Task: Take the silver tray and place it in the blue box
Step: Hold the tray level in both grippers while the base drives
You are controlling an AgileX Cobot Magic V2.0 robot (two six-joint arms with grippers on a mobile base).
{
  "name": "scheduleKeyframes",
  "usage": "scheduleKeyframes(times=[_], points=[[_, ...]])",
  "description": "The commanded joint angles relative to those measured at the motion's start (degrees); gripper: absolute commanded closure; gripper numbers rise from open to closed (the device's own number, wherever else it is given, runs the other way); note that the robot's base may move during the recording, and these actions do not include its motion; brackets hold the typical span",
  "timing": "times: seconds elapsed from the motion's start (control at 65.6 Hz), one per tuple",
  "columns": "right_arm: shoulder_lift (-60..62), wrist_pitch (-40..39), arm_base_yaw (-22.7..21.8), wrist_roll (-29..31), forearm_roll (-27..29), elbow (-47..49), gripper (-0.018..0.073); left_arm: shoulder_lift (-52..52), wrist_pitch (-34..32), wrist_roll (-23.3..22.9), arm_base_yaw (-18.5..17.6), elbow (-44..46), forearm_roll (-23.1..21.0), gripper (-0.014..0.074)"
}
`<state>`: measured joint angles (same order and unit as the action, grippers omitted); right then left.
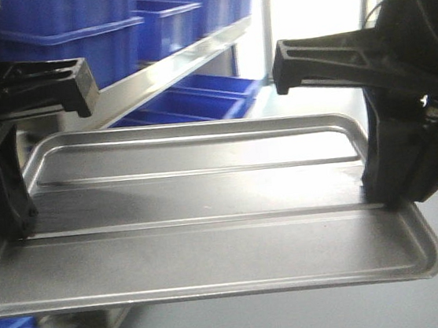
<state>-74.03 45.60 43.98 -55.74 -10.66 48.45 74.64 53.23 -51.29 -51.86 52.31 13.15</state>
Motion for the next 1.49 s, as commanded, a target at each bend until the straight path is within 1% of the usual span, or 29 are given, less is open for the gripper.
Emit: scheduleKeyframes(times=[0.0, 1.479], points=[[1.9, -0.4, -0.1, 0.1, -2.5, 1.3, 0.0502, -1.6, 0.3, 0.1, -0.5, 1.3, 1.4, 0.0602], [1.9, -0.4, -0.1, 0.1, -2.5, 1.3, 0.0502, -1.6, 0.3, 0.1, -0.5, 1.3, 1.3, 0.0602]])
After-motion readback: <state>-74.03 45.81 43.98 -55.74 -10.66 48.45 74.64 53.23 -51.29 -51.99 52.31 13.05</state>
